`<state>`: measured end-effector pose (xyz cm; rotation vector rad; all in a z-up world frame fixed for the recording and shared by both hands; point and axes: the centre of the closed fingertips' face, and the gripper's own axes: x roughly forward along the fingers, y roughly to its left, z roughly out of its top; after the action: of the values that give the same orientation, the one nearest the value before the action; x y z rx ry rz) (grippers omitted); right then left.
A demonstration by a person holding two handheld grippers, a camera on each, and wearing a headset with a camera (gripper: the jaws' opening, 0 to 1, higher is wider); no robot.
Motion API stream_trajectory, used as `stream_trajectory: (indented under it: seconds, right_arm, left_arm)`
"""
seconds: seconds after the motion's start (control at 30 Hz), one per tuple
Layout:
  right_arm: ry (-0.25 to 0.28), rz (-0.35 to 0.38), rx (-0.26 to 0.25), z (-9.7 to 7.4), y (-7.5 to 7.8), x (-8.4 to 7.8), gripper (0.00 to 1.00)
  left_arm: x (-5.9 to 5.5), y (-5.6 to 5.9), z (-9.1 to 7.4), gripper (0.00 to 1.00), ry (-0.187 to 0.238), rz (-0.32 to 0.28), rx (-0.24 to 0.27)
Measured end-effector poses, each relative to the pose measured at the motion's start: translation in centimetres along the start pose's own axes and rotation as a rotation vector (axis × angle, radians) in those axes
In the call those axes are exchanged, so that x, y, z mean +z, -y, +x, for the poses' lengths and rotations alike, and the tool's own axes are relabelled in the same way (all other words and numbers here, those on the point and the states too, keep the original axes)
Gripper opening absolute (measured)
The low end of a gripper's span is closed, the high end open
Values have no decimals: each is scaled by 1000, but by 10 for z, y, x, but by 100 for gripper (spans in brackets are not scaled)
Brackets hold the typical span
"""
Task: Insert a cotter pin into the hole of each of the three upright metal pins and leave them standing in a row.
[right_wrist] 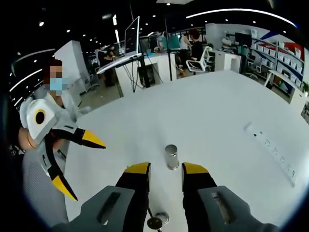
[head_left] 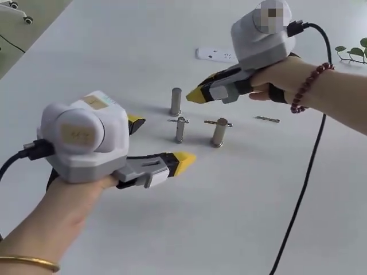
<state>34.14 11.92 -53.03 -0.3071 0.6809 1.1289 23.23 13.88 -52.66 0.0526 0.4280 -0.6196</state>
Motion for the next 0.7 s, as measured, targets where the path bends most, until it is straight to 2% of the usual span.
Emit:
stream_trajectory:
  seconds: [0.13, 0.23, 0.5, 0.6, 0.7]
  right_arm:
    - [16, 33, -14, 10, 6, 0, 21]
    - [36, 84, -2, 20, 9, 2, 21]
    - [57, 81, 0, 37, 5, 4, 20]
    - [35, 39, -12, 45, 2, 0, 19]
    - [40, 13, -29, 50, 5, 1, 17]
  left_arm:
    - [0, -2, -1, 68, 4, -2, 7]
    - [0, -4, -1, 68, 5, -8, 12]
    - [2, -3, 0, 67, 14, -12, 14]
    - [8, -3, -1, 67, 47, -28, 11]
    - [9, -3, -1, 66, 50, -36, 11]
